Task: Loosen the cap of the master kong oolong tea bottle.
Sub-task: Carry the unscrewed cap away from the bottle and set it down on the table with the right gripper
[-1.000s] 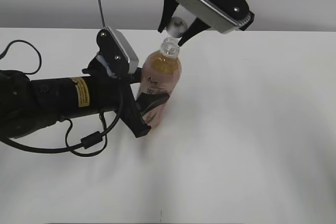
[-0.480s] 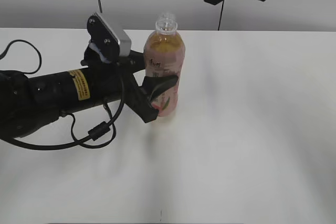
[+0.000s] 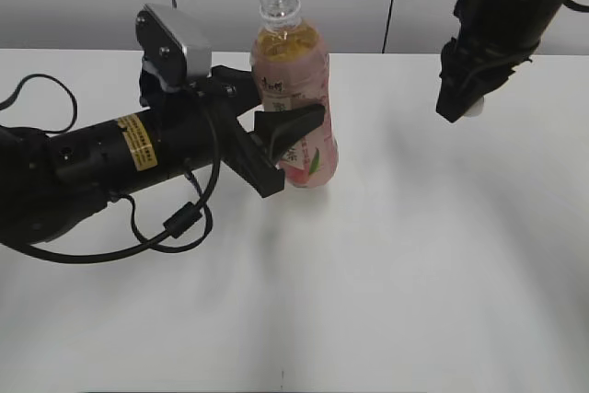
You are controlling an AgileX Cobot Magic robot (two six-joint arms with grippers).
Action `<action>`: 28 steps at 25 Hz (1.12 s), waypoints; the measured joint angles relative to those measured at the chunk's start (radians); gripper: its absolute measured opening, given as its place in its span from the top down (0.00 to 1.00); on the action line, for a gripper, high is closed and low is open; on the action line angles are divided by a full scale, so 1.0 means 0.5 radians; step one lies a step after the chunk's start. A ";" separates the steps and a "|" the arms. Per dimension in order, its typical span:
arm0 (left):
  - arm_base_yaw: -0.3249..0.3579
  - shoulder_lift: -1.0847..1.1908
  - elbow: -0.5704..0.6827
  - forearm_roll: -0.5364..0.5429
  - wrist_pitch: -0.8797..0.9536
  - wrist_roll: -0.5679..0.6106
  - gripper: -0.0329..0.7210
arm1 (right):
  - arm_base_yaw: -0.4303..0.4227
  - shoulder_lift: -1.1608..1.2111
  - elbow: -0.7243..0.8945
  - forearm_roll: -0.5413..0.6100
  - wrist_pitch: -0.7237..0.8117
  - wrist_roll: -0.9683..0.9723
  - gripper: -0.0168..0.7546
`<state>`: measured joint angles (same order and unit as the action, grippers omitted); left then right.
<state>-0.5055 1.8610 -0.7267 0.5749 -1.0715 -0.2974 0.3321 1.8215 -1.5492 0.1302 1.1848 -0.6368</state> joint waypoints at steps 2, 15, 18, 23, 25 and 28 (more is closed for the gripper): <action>0.000 0.040 0.000 0.000 -0.022 -0.017 0.45 | -0.022 0.002 0.103 -0.020 -0.093 0.107 0.63; 0.000 0.318 -0.002 -0.005 -0.015 -0.087 0.45 | -0.032 0.537 0.256 0.028 -0.351 0.315 0.63; 0.000 0.318 -0.002 -0.005 -0.009 -0.087 0.45 | -0.032 0.602 0.256 0.027 -0.392 0.372 0.63; 0.000 0.318 -0.002 -0.005 0.037 -0.052 0.45 | -0.032 0.634 0.256 0.030 -0.482 0.421 0.63; 0.000 0.318 -0.002 -0.005 0.049 -0.023 0.45 | -0.032 0.634 0.256 0.036 -0.493 0.435 0.63; 0.000 0.318 -0.002 -0.005 0.054 0.011 0.45 | -0.032 0.644 0.256 0.039 -0.510 0.462 0.63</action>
<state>-0.5055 2.0201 -0.7275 0.5726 -1.0445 -0.2918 0.3160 2.1435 -1.4210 0.1495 0.9299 -0.4058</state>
